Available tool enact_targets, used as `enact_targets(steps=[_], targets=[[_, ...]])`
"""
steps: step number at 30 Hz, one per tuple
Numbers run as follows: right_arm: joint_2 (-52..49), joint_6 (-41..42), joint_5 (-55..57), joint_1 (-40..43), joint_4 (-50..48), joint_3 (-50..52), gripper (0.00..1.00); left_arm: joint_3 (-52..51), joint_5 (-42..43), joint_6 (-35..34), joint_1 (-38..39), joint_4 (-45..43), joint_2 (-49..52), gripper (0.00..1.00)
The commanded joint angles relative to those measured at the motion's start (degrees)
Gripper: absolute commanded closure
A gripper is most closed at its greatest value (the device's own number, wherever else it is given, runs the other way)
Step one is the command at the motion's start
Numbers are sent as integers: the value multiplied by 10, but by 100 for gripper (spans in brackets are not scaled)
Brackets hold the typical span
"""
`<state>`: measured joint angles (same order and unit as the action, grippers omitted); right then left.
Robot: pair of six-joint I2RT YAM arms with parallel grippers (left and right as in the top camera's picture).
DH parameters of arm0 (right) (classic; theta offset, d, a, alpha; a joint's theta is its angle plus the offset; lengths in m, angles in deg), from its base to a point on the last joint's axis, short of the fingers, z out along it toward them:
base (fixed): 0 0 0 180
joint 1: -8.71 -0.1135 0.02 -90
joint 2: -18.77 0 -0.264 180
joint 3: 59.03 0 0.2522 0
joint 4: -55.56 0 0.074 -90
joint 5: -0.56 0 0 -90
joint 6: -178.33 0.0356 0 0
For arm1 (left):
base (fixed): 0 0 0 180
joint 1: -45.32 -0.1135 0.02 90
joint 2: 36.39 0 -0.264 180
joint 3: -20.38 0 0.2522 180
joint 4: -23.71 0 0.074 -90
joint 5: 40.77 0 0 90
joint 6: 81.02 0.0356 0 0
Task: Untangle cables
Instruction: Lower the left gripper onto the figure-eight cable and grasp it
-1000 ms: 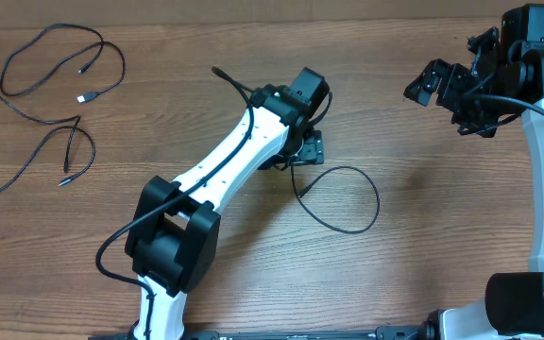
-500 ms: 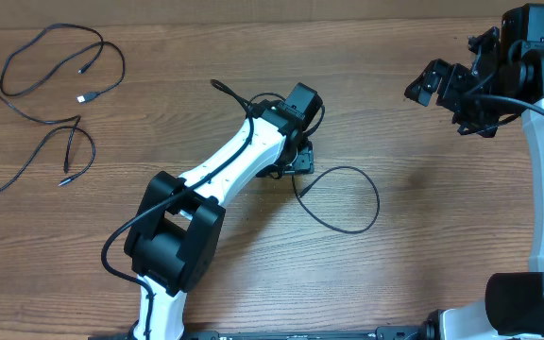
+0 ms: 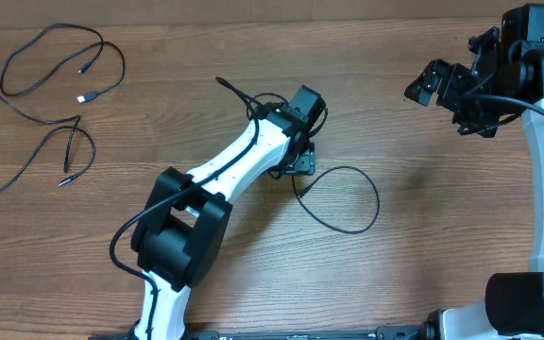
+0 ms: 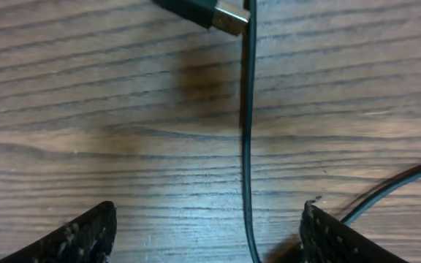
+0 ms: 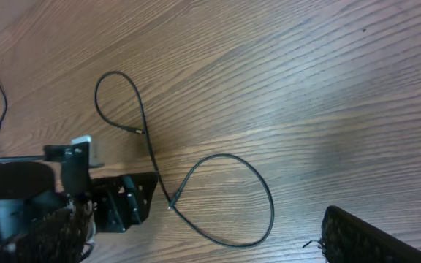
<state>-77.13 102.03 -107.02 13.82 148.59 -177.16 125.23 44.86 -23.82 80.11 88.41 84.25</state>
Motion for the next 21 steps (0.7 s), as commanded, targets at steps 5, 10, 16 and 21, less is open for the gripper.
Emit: enact_targets(steps=[5,10,16,21], targets=[[6,-1,4,-2,-3,1,0,-4,-7,19,4,-17,10,28],[6,-1,4,-2,-3,1,0,-7,-11,19,5,-19,10,39],[6,-1,4,-2,-3,1,0,-9,-16,19,5,-15,39,36],[6,-1,4,-2,-3,1,0,-9,-16,19,5,-15,54,37]])
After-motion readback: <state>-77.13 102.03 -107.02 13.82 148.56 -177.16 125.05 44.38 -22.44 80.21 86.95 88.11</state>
